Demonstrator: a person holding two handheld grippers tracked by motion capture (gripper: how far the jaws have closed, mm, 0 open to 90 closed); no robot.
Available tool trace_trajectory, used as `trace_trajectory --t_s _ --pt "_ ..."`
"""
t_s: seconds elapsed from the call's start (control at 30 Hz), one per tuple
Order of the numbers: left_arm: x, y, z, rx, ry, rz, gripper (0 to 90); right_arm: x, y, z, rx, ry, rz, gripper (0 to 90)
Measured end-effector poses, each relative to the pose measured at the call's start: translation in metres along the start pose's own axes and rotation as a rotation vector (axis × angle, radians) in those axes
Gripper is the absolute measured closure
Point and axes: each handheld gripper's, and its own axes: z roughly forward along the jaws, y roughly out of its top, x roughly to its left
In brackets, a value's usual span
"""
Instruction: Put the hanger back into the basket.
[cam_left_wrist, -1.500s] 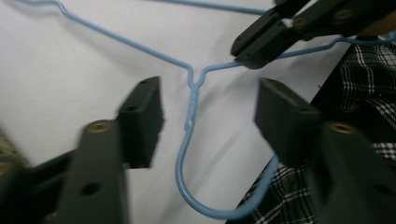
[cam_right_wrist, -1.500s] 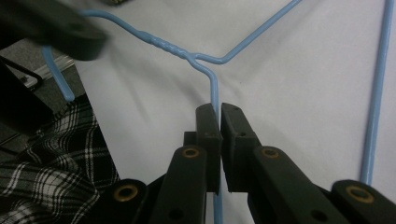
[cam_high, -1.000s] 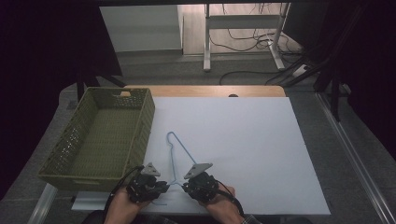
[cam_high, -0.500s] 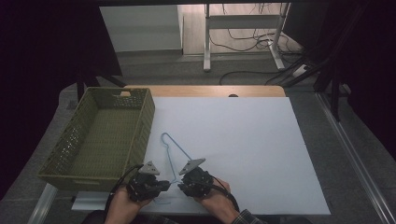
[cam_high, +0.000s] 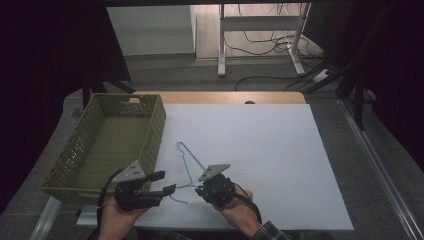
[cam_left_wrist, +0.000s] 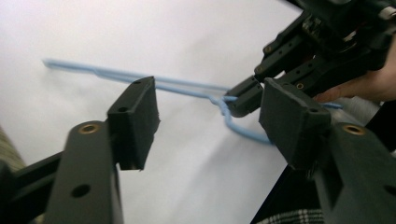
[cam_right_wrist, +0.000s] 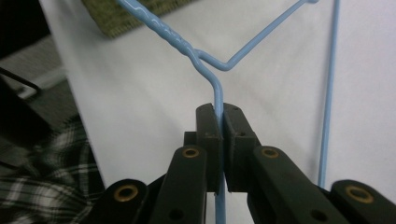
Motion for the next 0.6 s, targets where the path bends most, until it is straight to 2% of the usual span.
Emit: trace_trajectory --t_s 0.17,0.2,0.23,0.27,0.33,0.37,0.4,0.43,0.5,0.53,0.6 --pt "0.006 0.002 -0.010 -0.037 0.013 -0.030 28.1 -0.006 0.004 -0.019 -0.035 0.000 0.017 86.4" --pt "0.008 0.001 -0.013 -0.054 -0.010 -0.048 27.0 -0.008 0.004 -0.022 -0.043 0.007 0.030 86.4" --pt "0.009 0.000 -0.012 -0.048 -0.027 -0.048 25.6 -0.011 0.004 -0.026 -0.053 0.011 0.040 86.4" --pt "0.007 0.000 -0.009 -0.036 -0.046 -0.041 23.0 -0.012 0.005 -0.029 -0.057 0.012 0.048 86.4" --pt "0.005 0.000 -0.005 -0.023 -0.050 -0.025 22.2 -0.015 0.006 -0.034 -0.067 0.011 0.054 86.4" --pt "-0.002 0.002 0.007 -0.008 -0.084 0.021 22.3 -0.015 0.006 -0.037 -0.071 0.008 0.056 86.4" --pt "-0.002 0.002 0.007 -0.008 -0.084 0.021 24.1 -0.015 0.006 -0.037 -0.071 0.008 0.056 86.4" --pt "-0.012 0.007 0.022 0.004 -0.079 0.083 30.1 -0.016 0.008 -0.039 -0.074 0.007 0.055 86.4" --pt "-0.020 0.013 0.037 0.022 -0.059 0.130 39.4 -0.015 0.009 -0.040 -0.074 0.006 0.052 86.4" --pt "-0.022 0.015 0.043 0.027 -0.042 0.138 45.3 -0.015 0.010 -0.040 -0.074 0.009 0.054 86.4" --pt "-0.021 0.018 0.050 -0.004 -0.059 0.133 53.2 -0.015 0.010 -0.040 -0.073 0.008 0.054 86.3"
